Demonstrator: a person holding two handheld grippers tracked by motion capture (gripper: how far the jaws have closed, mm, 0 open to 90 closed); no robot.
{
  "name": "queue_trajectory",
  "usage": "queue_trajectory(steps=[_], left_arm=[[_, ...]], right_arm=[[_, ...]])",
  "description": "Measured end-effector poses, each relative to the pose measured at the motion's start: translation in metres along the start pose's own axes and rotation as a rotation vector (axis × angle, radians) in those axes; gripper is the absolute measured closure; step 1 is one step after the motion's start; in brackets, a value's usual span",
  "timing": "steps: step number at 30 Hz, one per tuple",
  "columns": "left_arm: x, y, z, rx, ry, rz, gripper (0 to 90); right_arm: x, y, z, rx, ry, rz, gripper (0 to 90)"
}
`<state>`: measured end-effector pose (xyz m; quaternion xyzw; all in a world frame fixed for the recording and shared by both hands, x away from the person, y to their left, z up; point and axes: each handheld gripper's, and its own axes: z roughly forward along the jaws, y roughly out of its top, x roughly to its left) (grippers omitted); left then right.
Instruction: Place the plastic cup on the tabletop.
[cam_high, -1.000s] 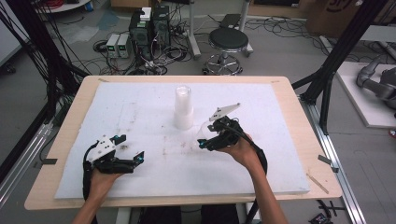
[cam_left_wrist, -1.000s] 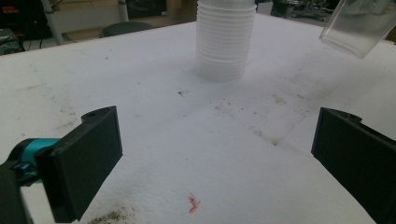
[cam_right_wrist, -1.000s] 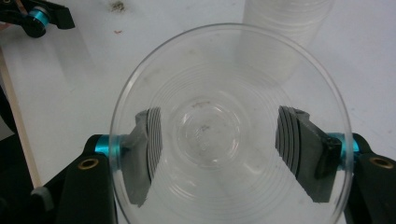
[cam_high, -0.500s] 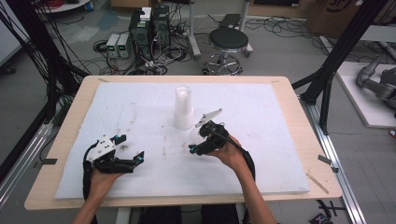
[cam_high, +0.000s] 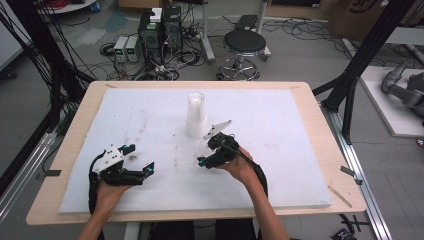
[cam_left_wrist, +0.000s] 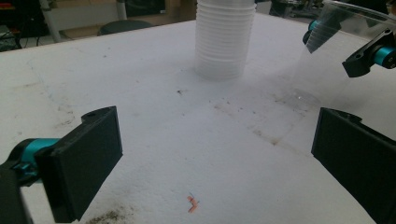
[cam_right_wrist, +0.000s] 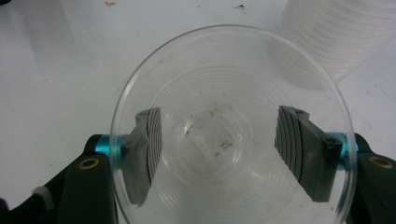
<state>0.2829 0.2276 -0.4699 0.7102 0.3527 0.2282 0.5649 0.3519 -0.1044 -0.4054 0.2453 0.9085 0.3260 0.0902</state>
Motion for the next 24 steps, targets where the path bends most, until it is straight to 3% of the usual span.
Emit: queue_trajectory(steps=[4, 9, 24], left_arm=[[0.0, 0.0, 0.0, 0.0, -0.001, 0.002, 1.7], [0.0, 0.0, 0.0, -0.002, -0.002, -0.008, 1.7], [0.0, 0.0, 0.0, -0.005, -0.005, -0.012, 1.7]], right_arm=[[-0.001, -0.001, 0.002, -0.019, 0.006, 0.006, 31.7], [0.001, 0.0, 0.009, -0.018, -0.009, 0.013, 20.5], [0.001, -0.001, 0.012, -0.027, -0.01, 0.013, 19.0]])
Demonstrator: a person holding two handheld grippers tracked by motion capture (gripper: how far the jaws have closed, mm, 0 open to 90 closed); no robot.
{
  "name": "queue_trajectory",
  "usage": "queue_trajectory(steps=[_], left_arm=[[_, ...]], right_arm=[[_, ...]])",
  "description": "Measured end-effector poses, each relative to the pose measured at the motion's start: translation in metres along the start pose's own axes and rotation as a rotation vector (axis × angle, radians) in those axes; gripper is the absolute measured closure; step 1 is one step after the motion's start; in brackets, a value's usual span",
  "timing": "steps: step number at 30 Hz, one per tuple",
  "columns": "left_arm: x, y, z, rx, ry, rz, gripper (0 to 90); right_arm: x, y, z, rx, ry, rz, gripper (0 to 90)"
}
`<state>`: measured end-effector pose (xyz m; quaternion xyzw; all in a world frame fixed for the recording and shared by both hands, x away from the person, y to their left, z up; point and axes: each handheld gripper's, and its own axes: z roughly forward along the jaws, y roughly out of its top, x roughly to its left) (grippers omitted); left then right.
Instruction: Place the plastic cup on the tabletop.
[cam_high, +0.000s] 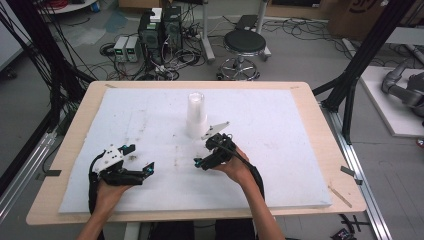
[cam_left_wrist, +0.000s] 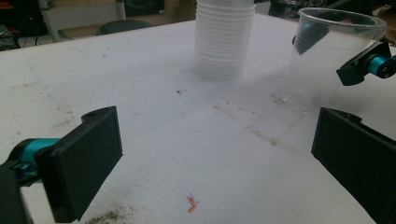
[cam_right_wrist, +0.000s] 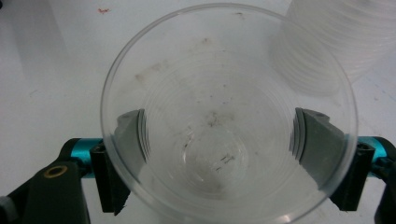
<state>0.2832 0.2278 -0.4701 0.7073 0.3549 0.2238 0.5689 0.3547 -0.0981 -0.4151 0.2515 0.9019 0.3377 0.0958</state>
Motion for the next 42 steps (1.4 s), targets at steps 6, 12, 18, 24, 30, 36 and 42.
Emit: queue_trajectory(steps=[6, 12, 18, 24, 30, 36, 42], left_arm=[[0.001, 0.0, 0.0, 0.005, -0.005, 0.0, 1.7], [0.002, 0.0, 0.0, -0.002, -0.008, -0.022, 1.7], [0.003, 0.0, 0.0, 0.004, -0.008, -0.025, 1.7], [0.002, 0.0, 0.0, 0.003, -0.005, -0.023, 1.7], [0.004, 0.0, 0.0, 0.006, -0.012, -0.031, 1.7], [0.005, 0.0, 0.0, 0.002, -0.016, -0.042, 1.7], [0.005, 0.0, 0.0, 0.007, -0.025, -0.037, 1.7]], right_arm=[[-0.001, -0.003, -0.001, -0.011, -0.005, 0.005, 19.0], [-0.001, -0.01, -0.006, -0.037, -0.014, 0.012, 18.4], [-0.002, -0.031, -0.025, -0.115, -0.033, 0.033, 18.5], [-0.005, -0.058, -0.042, -0.203, -0.071, 0.057, 18.4], [-0.008, -0.087, -0.058, -0.293, -0.103, 0.088, 18.5], [-0.017, -0.115, -0.073, -0.392, -0.184, 0.132, 18.5], [-0.028, -0.139, -0.081, -0.468, -0.273, 0.246, 18.5]])
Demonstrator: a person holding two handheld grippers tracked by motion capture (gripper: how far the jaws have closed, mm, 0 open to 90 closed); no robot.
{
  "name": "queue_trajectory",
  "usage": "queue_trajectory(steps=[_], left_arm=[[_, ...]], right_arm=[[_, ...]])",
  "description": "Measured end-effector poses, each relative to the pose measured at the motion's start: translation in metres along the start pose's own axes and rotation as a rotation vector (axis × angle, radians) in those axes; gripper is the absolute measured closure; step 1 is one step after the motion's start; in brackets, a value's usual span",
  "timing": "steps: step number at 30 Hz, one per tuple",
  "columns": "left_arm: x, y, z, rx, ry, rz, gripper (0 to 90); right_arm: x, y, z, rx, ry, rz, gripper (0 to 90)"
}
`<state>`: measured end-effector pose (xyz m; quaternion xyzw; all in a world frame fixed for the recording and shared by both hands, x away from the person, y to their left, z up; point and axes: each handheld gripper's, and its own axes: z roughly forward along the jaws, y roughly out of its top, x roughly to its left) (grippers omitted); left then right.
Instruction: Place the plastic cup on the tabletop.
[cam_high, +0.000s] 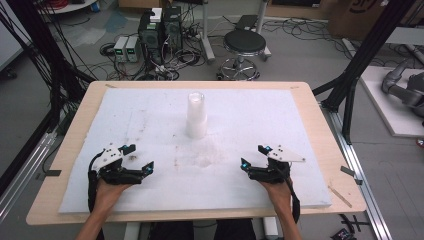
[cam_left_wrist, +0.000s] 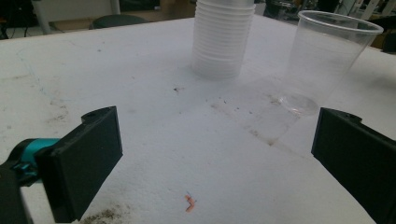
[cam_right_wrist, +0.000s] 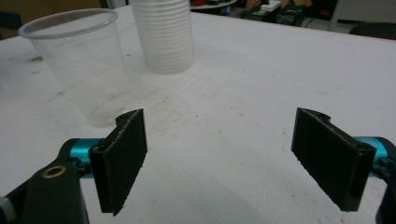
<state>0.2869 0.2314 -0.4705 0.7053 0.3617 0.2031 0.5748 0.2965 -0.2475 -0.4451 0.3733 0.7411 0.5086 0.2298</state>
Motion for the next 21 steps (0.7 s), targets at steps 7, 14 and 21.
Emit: queue_trajectory(steps=[7, 14, 21], left_arm=[[-0.0019, -0.0004, -0.0007, -0.008, 0.003, 0.011, 1.7], [-0.0021, -0.0004, -0.001, -0.006, 0.006, 0.022, 1.7], [-0.0028, -0.0005, -0.001, -0.008, 0.001, 0.033, 1.7]], right_arm=[[-0.0095, -0.0055, -0.0072, -0.052, -0.043, 0.057, 18.5], [-0.0113, -0.0081, -0.0058, -0.053, -0.059, 0.051, 18.5], [-0.0113, -0.0104, -0.0054, -0.05, -0.061, 0.054, 18.5]])
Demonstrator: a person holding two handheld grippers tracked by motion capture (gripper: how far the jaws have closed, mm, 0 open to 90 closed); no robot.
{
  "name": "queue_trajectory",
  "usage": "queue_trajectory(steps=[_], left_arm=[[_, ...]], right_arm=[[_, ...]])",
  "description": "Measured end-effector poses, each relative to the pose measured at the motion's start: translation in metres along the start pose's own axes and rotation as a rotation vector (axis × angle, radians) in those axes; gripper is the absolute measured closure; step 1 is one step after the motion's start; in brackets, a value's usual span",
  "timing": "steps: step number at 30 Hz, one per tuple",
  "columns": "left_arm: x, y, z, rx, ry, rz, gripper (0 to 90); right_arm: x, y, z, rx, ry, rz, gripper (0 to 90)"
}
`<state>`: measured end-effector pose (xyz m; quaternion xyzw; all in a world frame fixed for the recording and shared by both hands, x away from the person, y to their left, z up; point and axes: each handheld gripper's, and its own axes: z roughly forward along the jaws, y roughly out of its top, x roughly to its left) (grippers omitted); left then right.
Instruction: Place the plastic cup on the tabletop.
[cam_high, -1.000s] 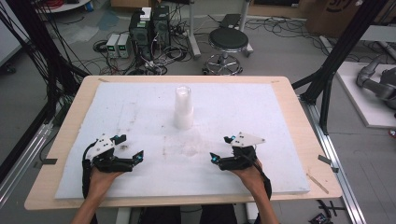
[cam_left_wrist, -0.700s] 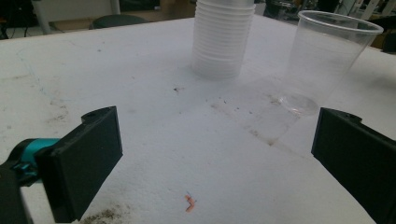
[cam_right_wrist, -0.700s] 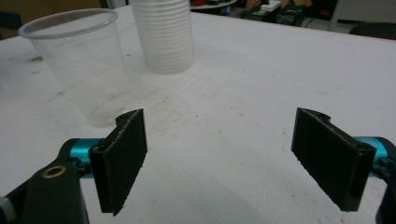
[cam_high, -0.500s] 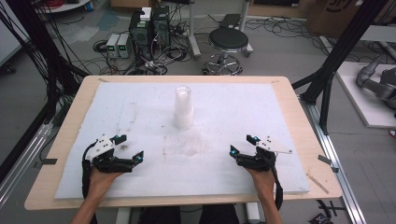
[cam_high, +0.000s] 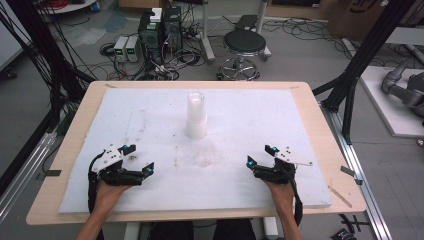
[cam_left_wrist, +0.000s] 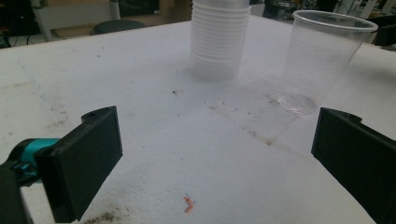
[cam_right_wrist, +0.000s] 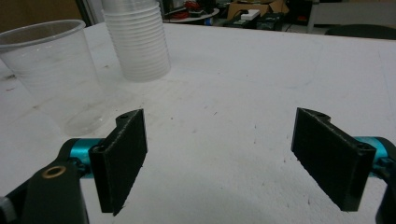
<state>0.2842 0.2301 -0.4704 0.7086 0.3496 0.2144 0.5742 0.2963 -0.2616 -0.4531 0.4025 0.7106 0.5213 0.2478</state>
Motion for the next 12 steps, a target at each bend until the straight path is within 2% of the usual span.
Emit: queue_trajectory(steps=[12], left_arm=[[0.0003, 0.0003, 0.001, 0.008, -0.001, -0.01, 1.7]], right_arm=[[0.0005, -0.0011, -0.001, -0.01, 0.004, -0.011, 18.5]])
